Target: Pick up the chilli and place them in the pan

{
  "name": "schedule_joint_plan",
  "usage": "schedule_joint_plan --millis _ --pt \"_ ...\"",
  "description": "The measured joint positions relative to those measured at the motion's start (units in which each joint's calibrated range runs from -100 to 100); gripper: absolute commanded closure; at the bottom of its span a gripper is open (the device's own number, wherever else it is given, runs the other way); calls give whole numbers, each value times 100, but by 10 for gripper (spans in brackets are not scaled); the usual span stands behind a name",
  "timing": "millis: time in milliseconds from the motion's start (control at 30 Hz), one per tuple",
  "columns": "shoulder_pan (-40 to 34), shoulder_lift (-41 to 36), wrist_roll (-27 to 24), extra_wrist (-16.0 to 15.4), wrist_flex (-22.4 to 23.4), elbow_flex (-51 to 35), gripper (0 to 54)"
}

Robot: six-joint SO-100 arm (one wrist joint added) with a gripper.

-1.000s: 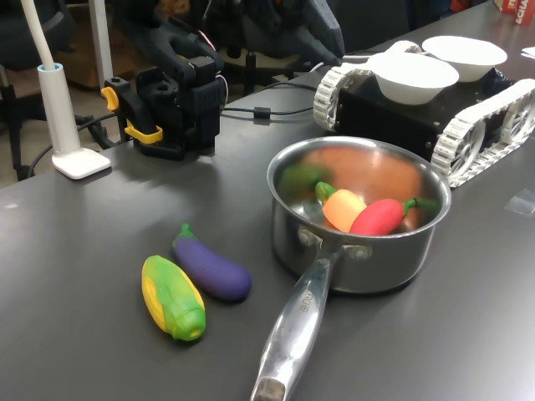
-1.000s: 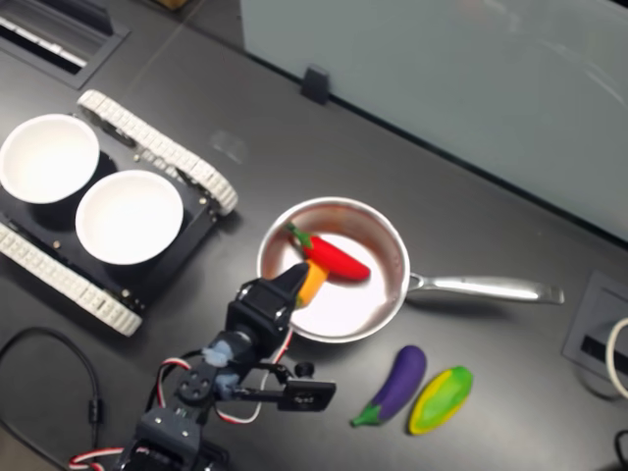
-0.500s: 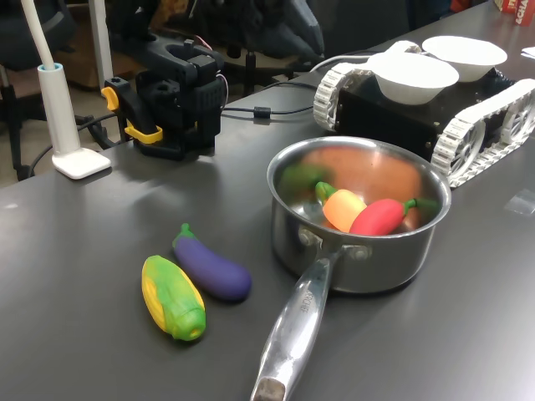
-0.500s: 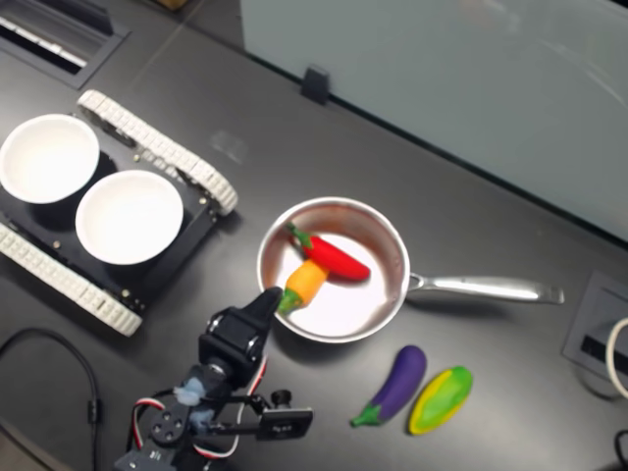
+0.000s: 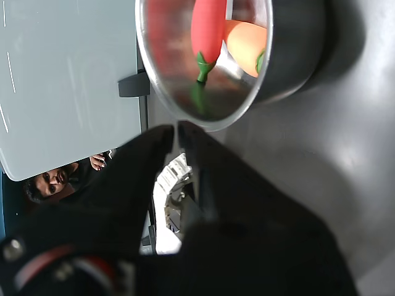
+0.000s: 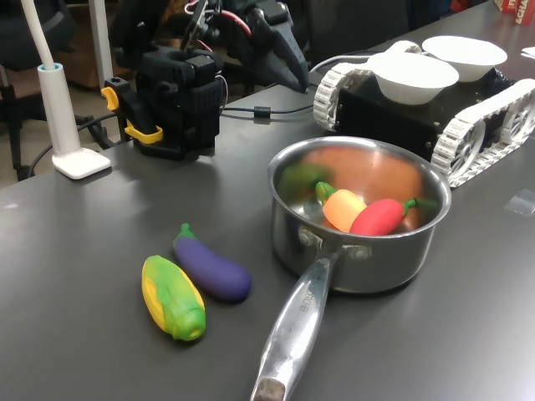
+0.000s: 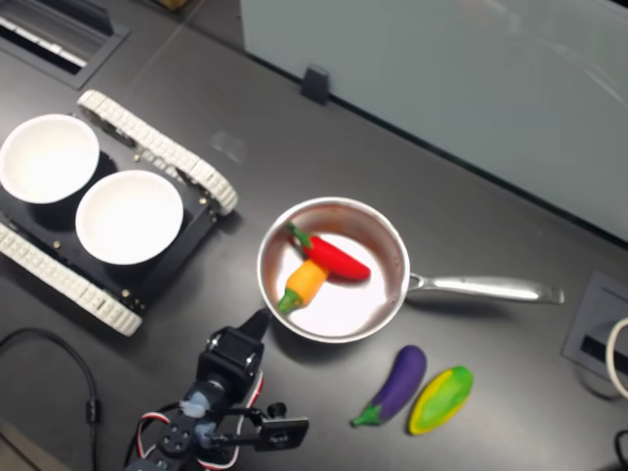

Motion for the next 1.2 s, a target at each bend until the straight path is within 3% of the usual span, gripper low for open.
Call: schedule_joint_plan --millis 267,633,1200 --pt "154 -168 -20 -275 297 226 536" --pt "110 -160 -142 -707 416 1240 536" --pt "198 -93 -103 -753 59 2480 536"
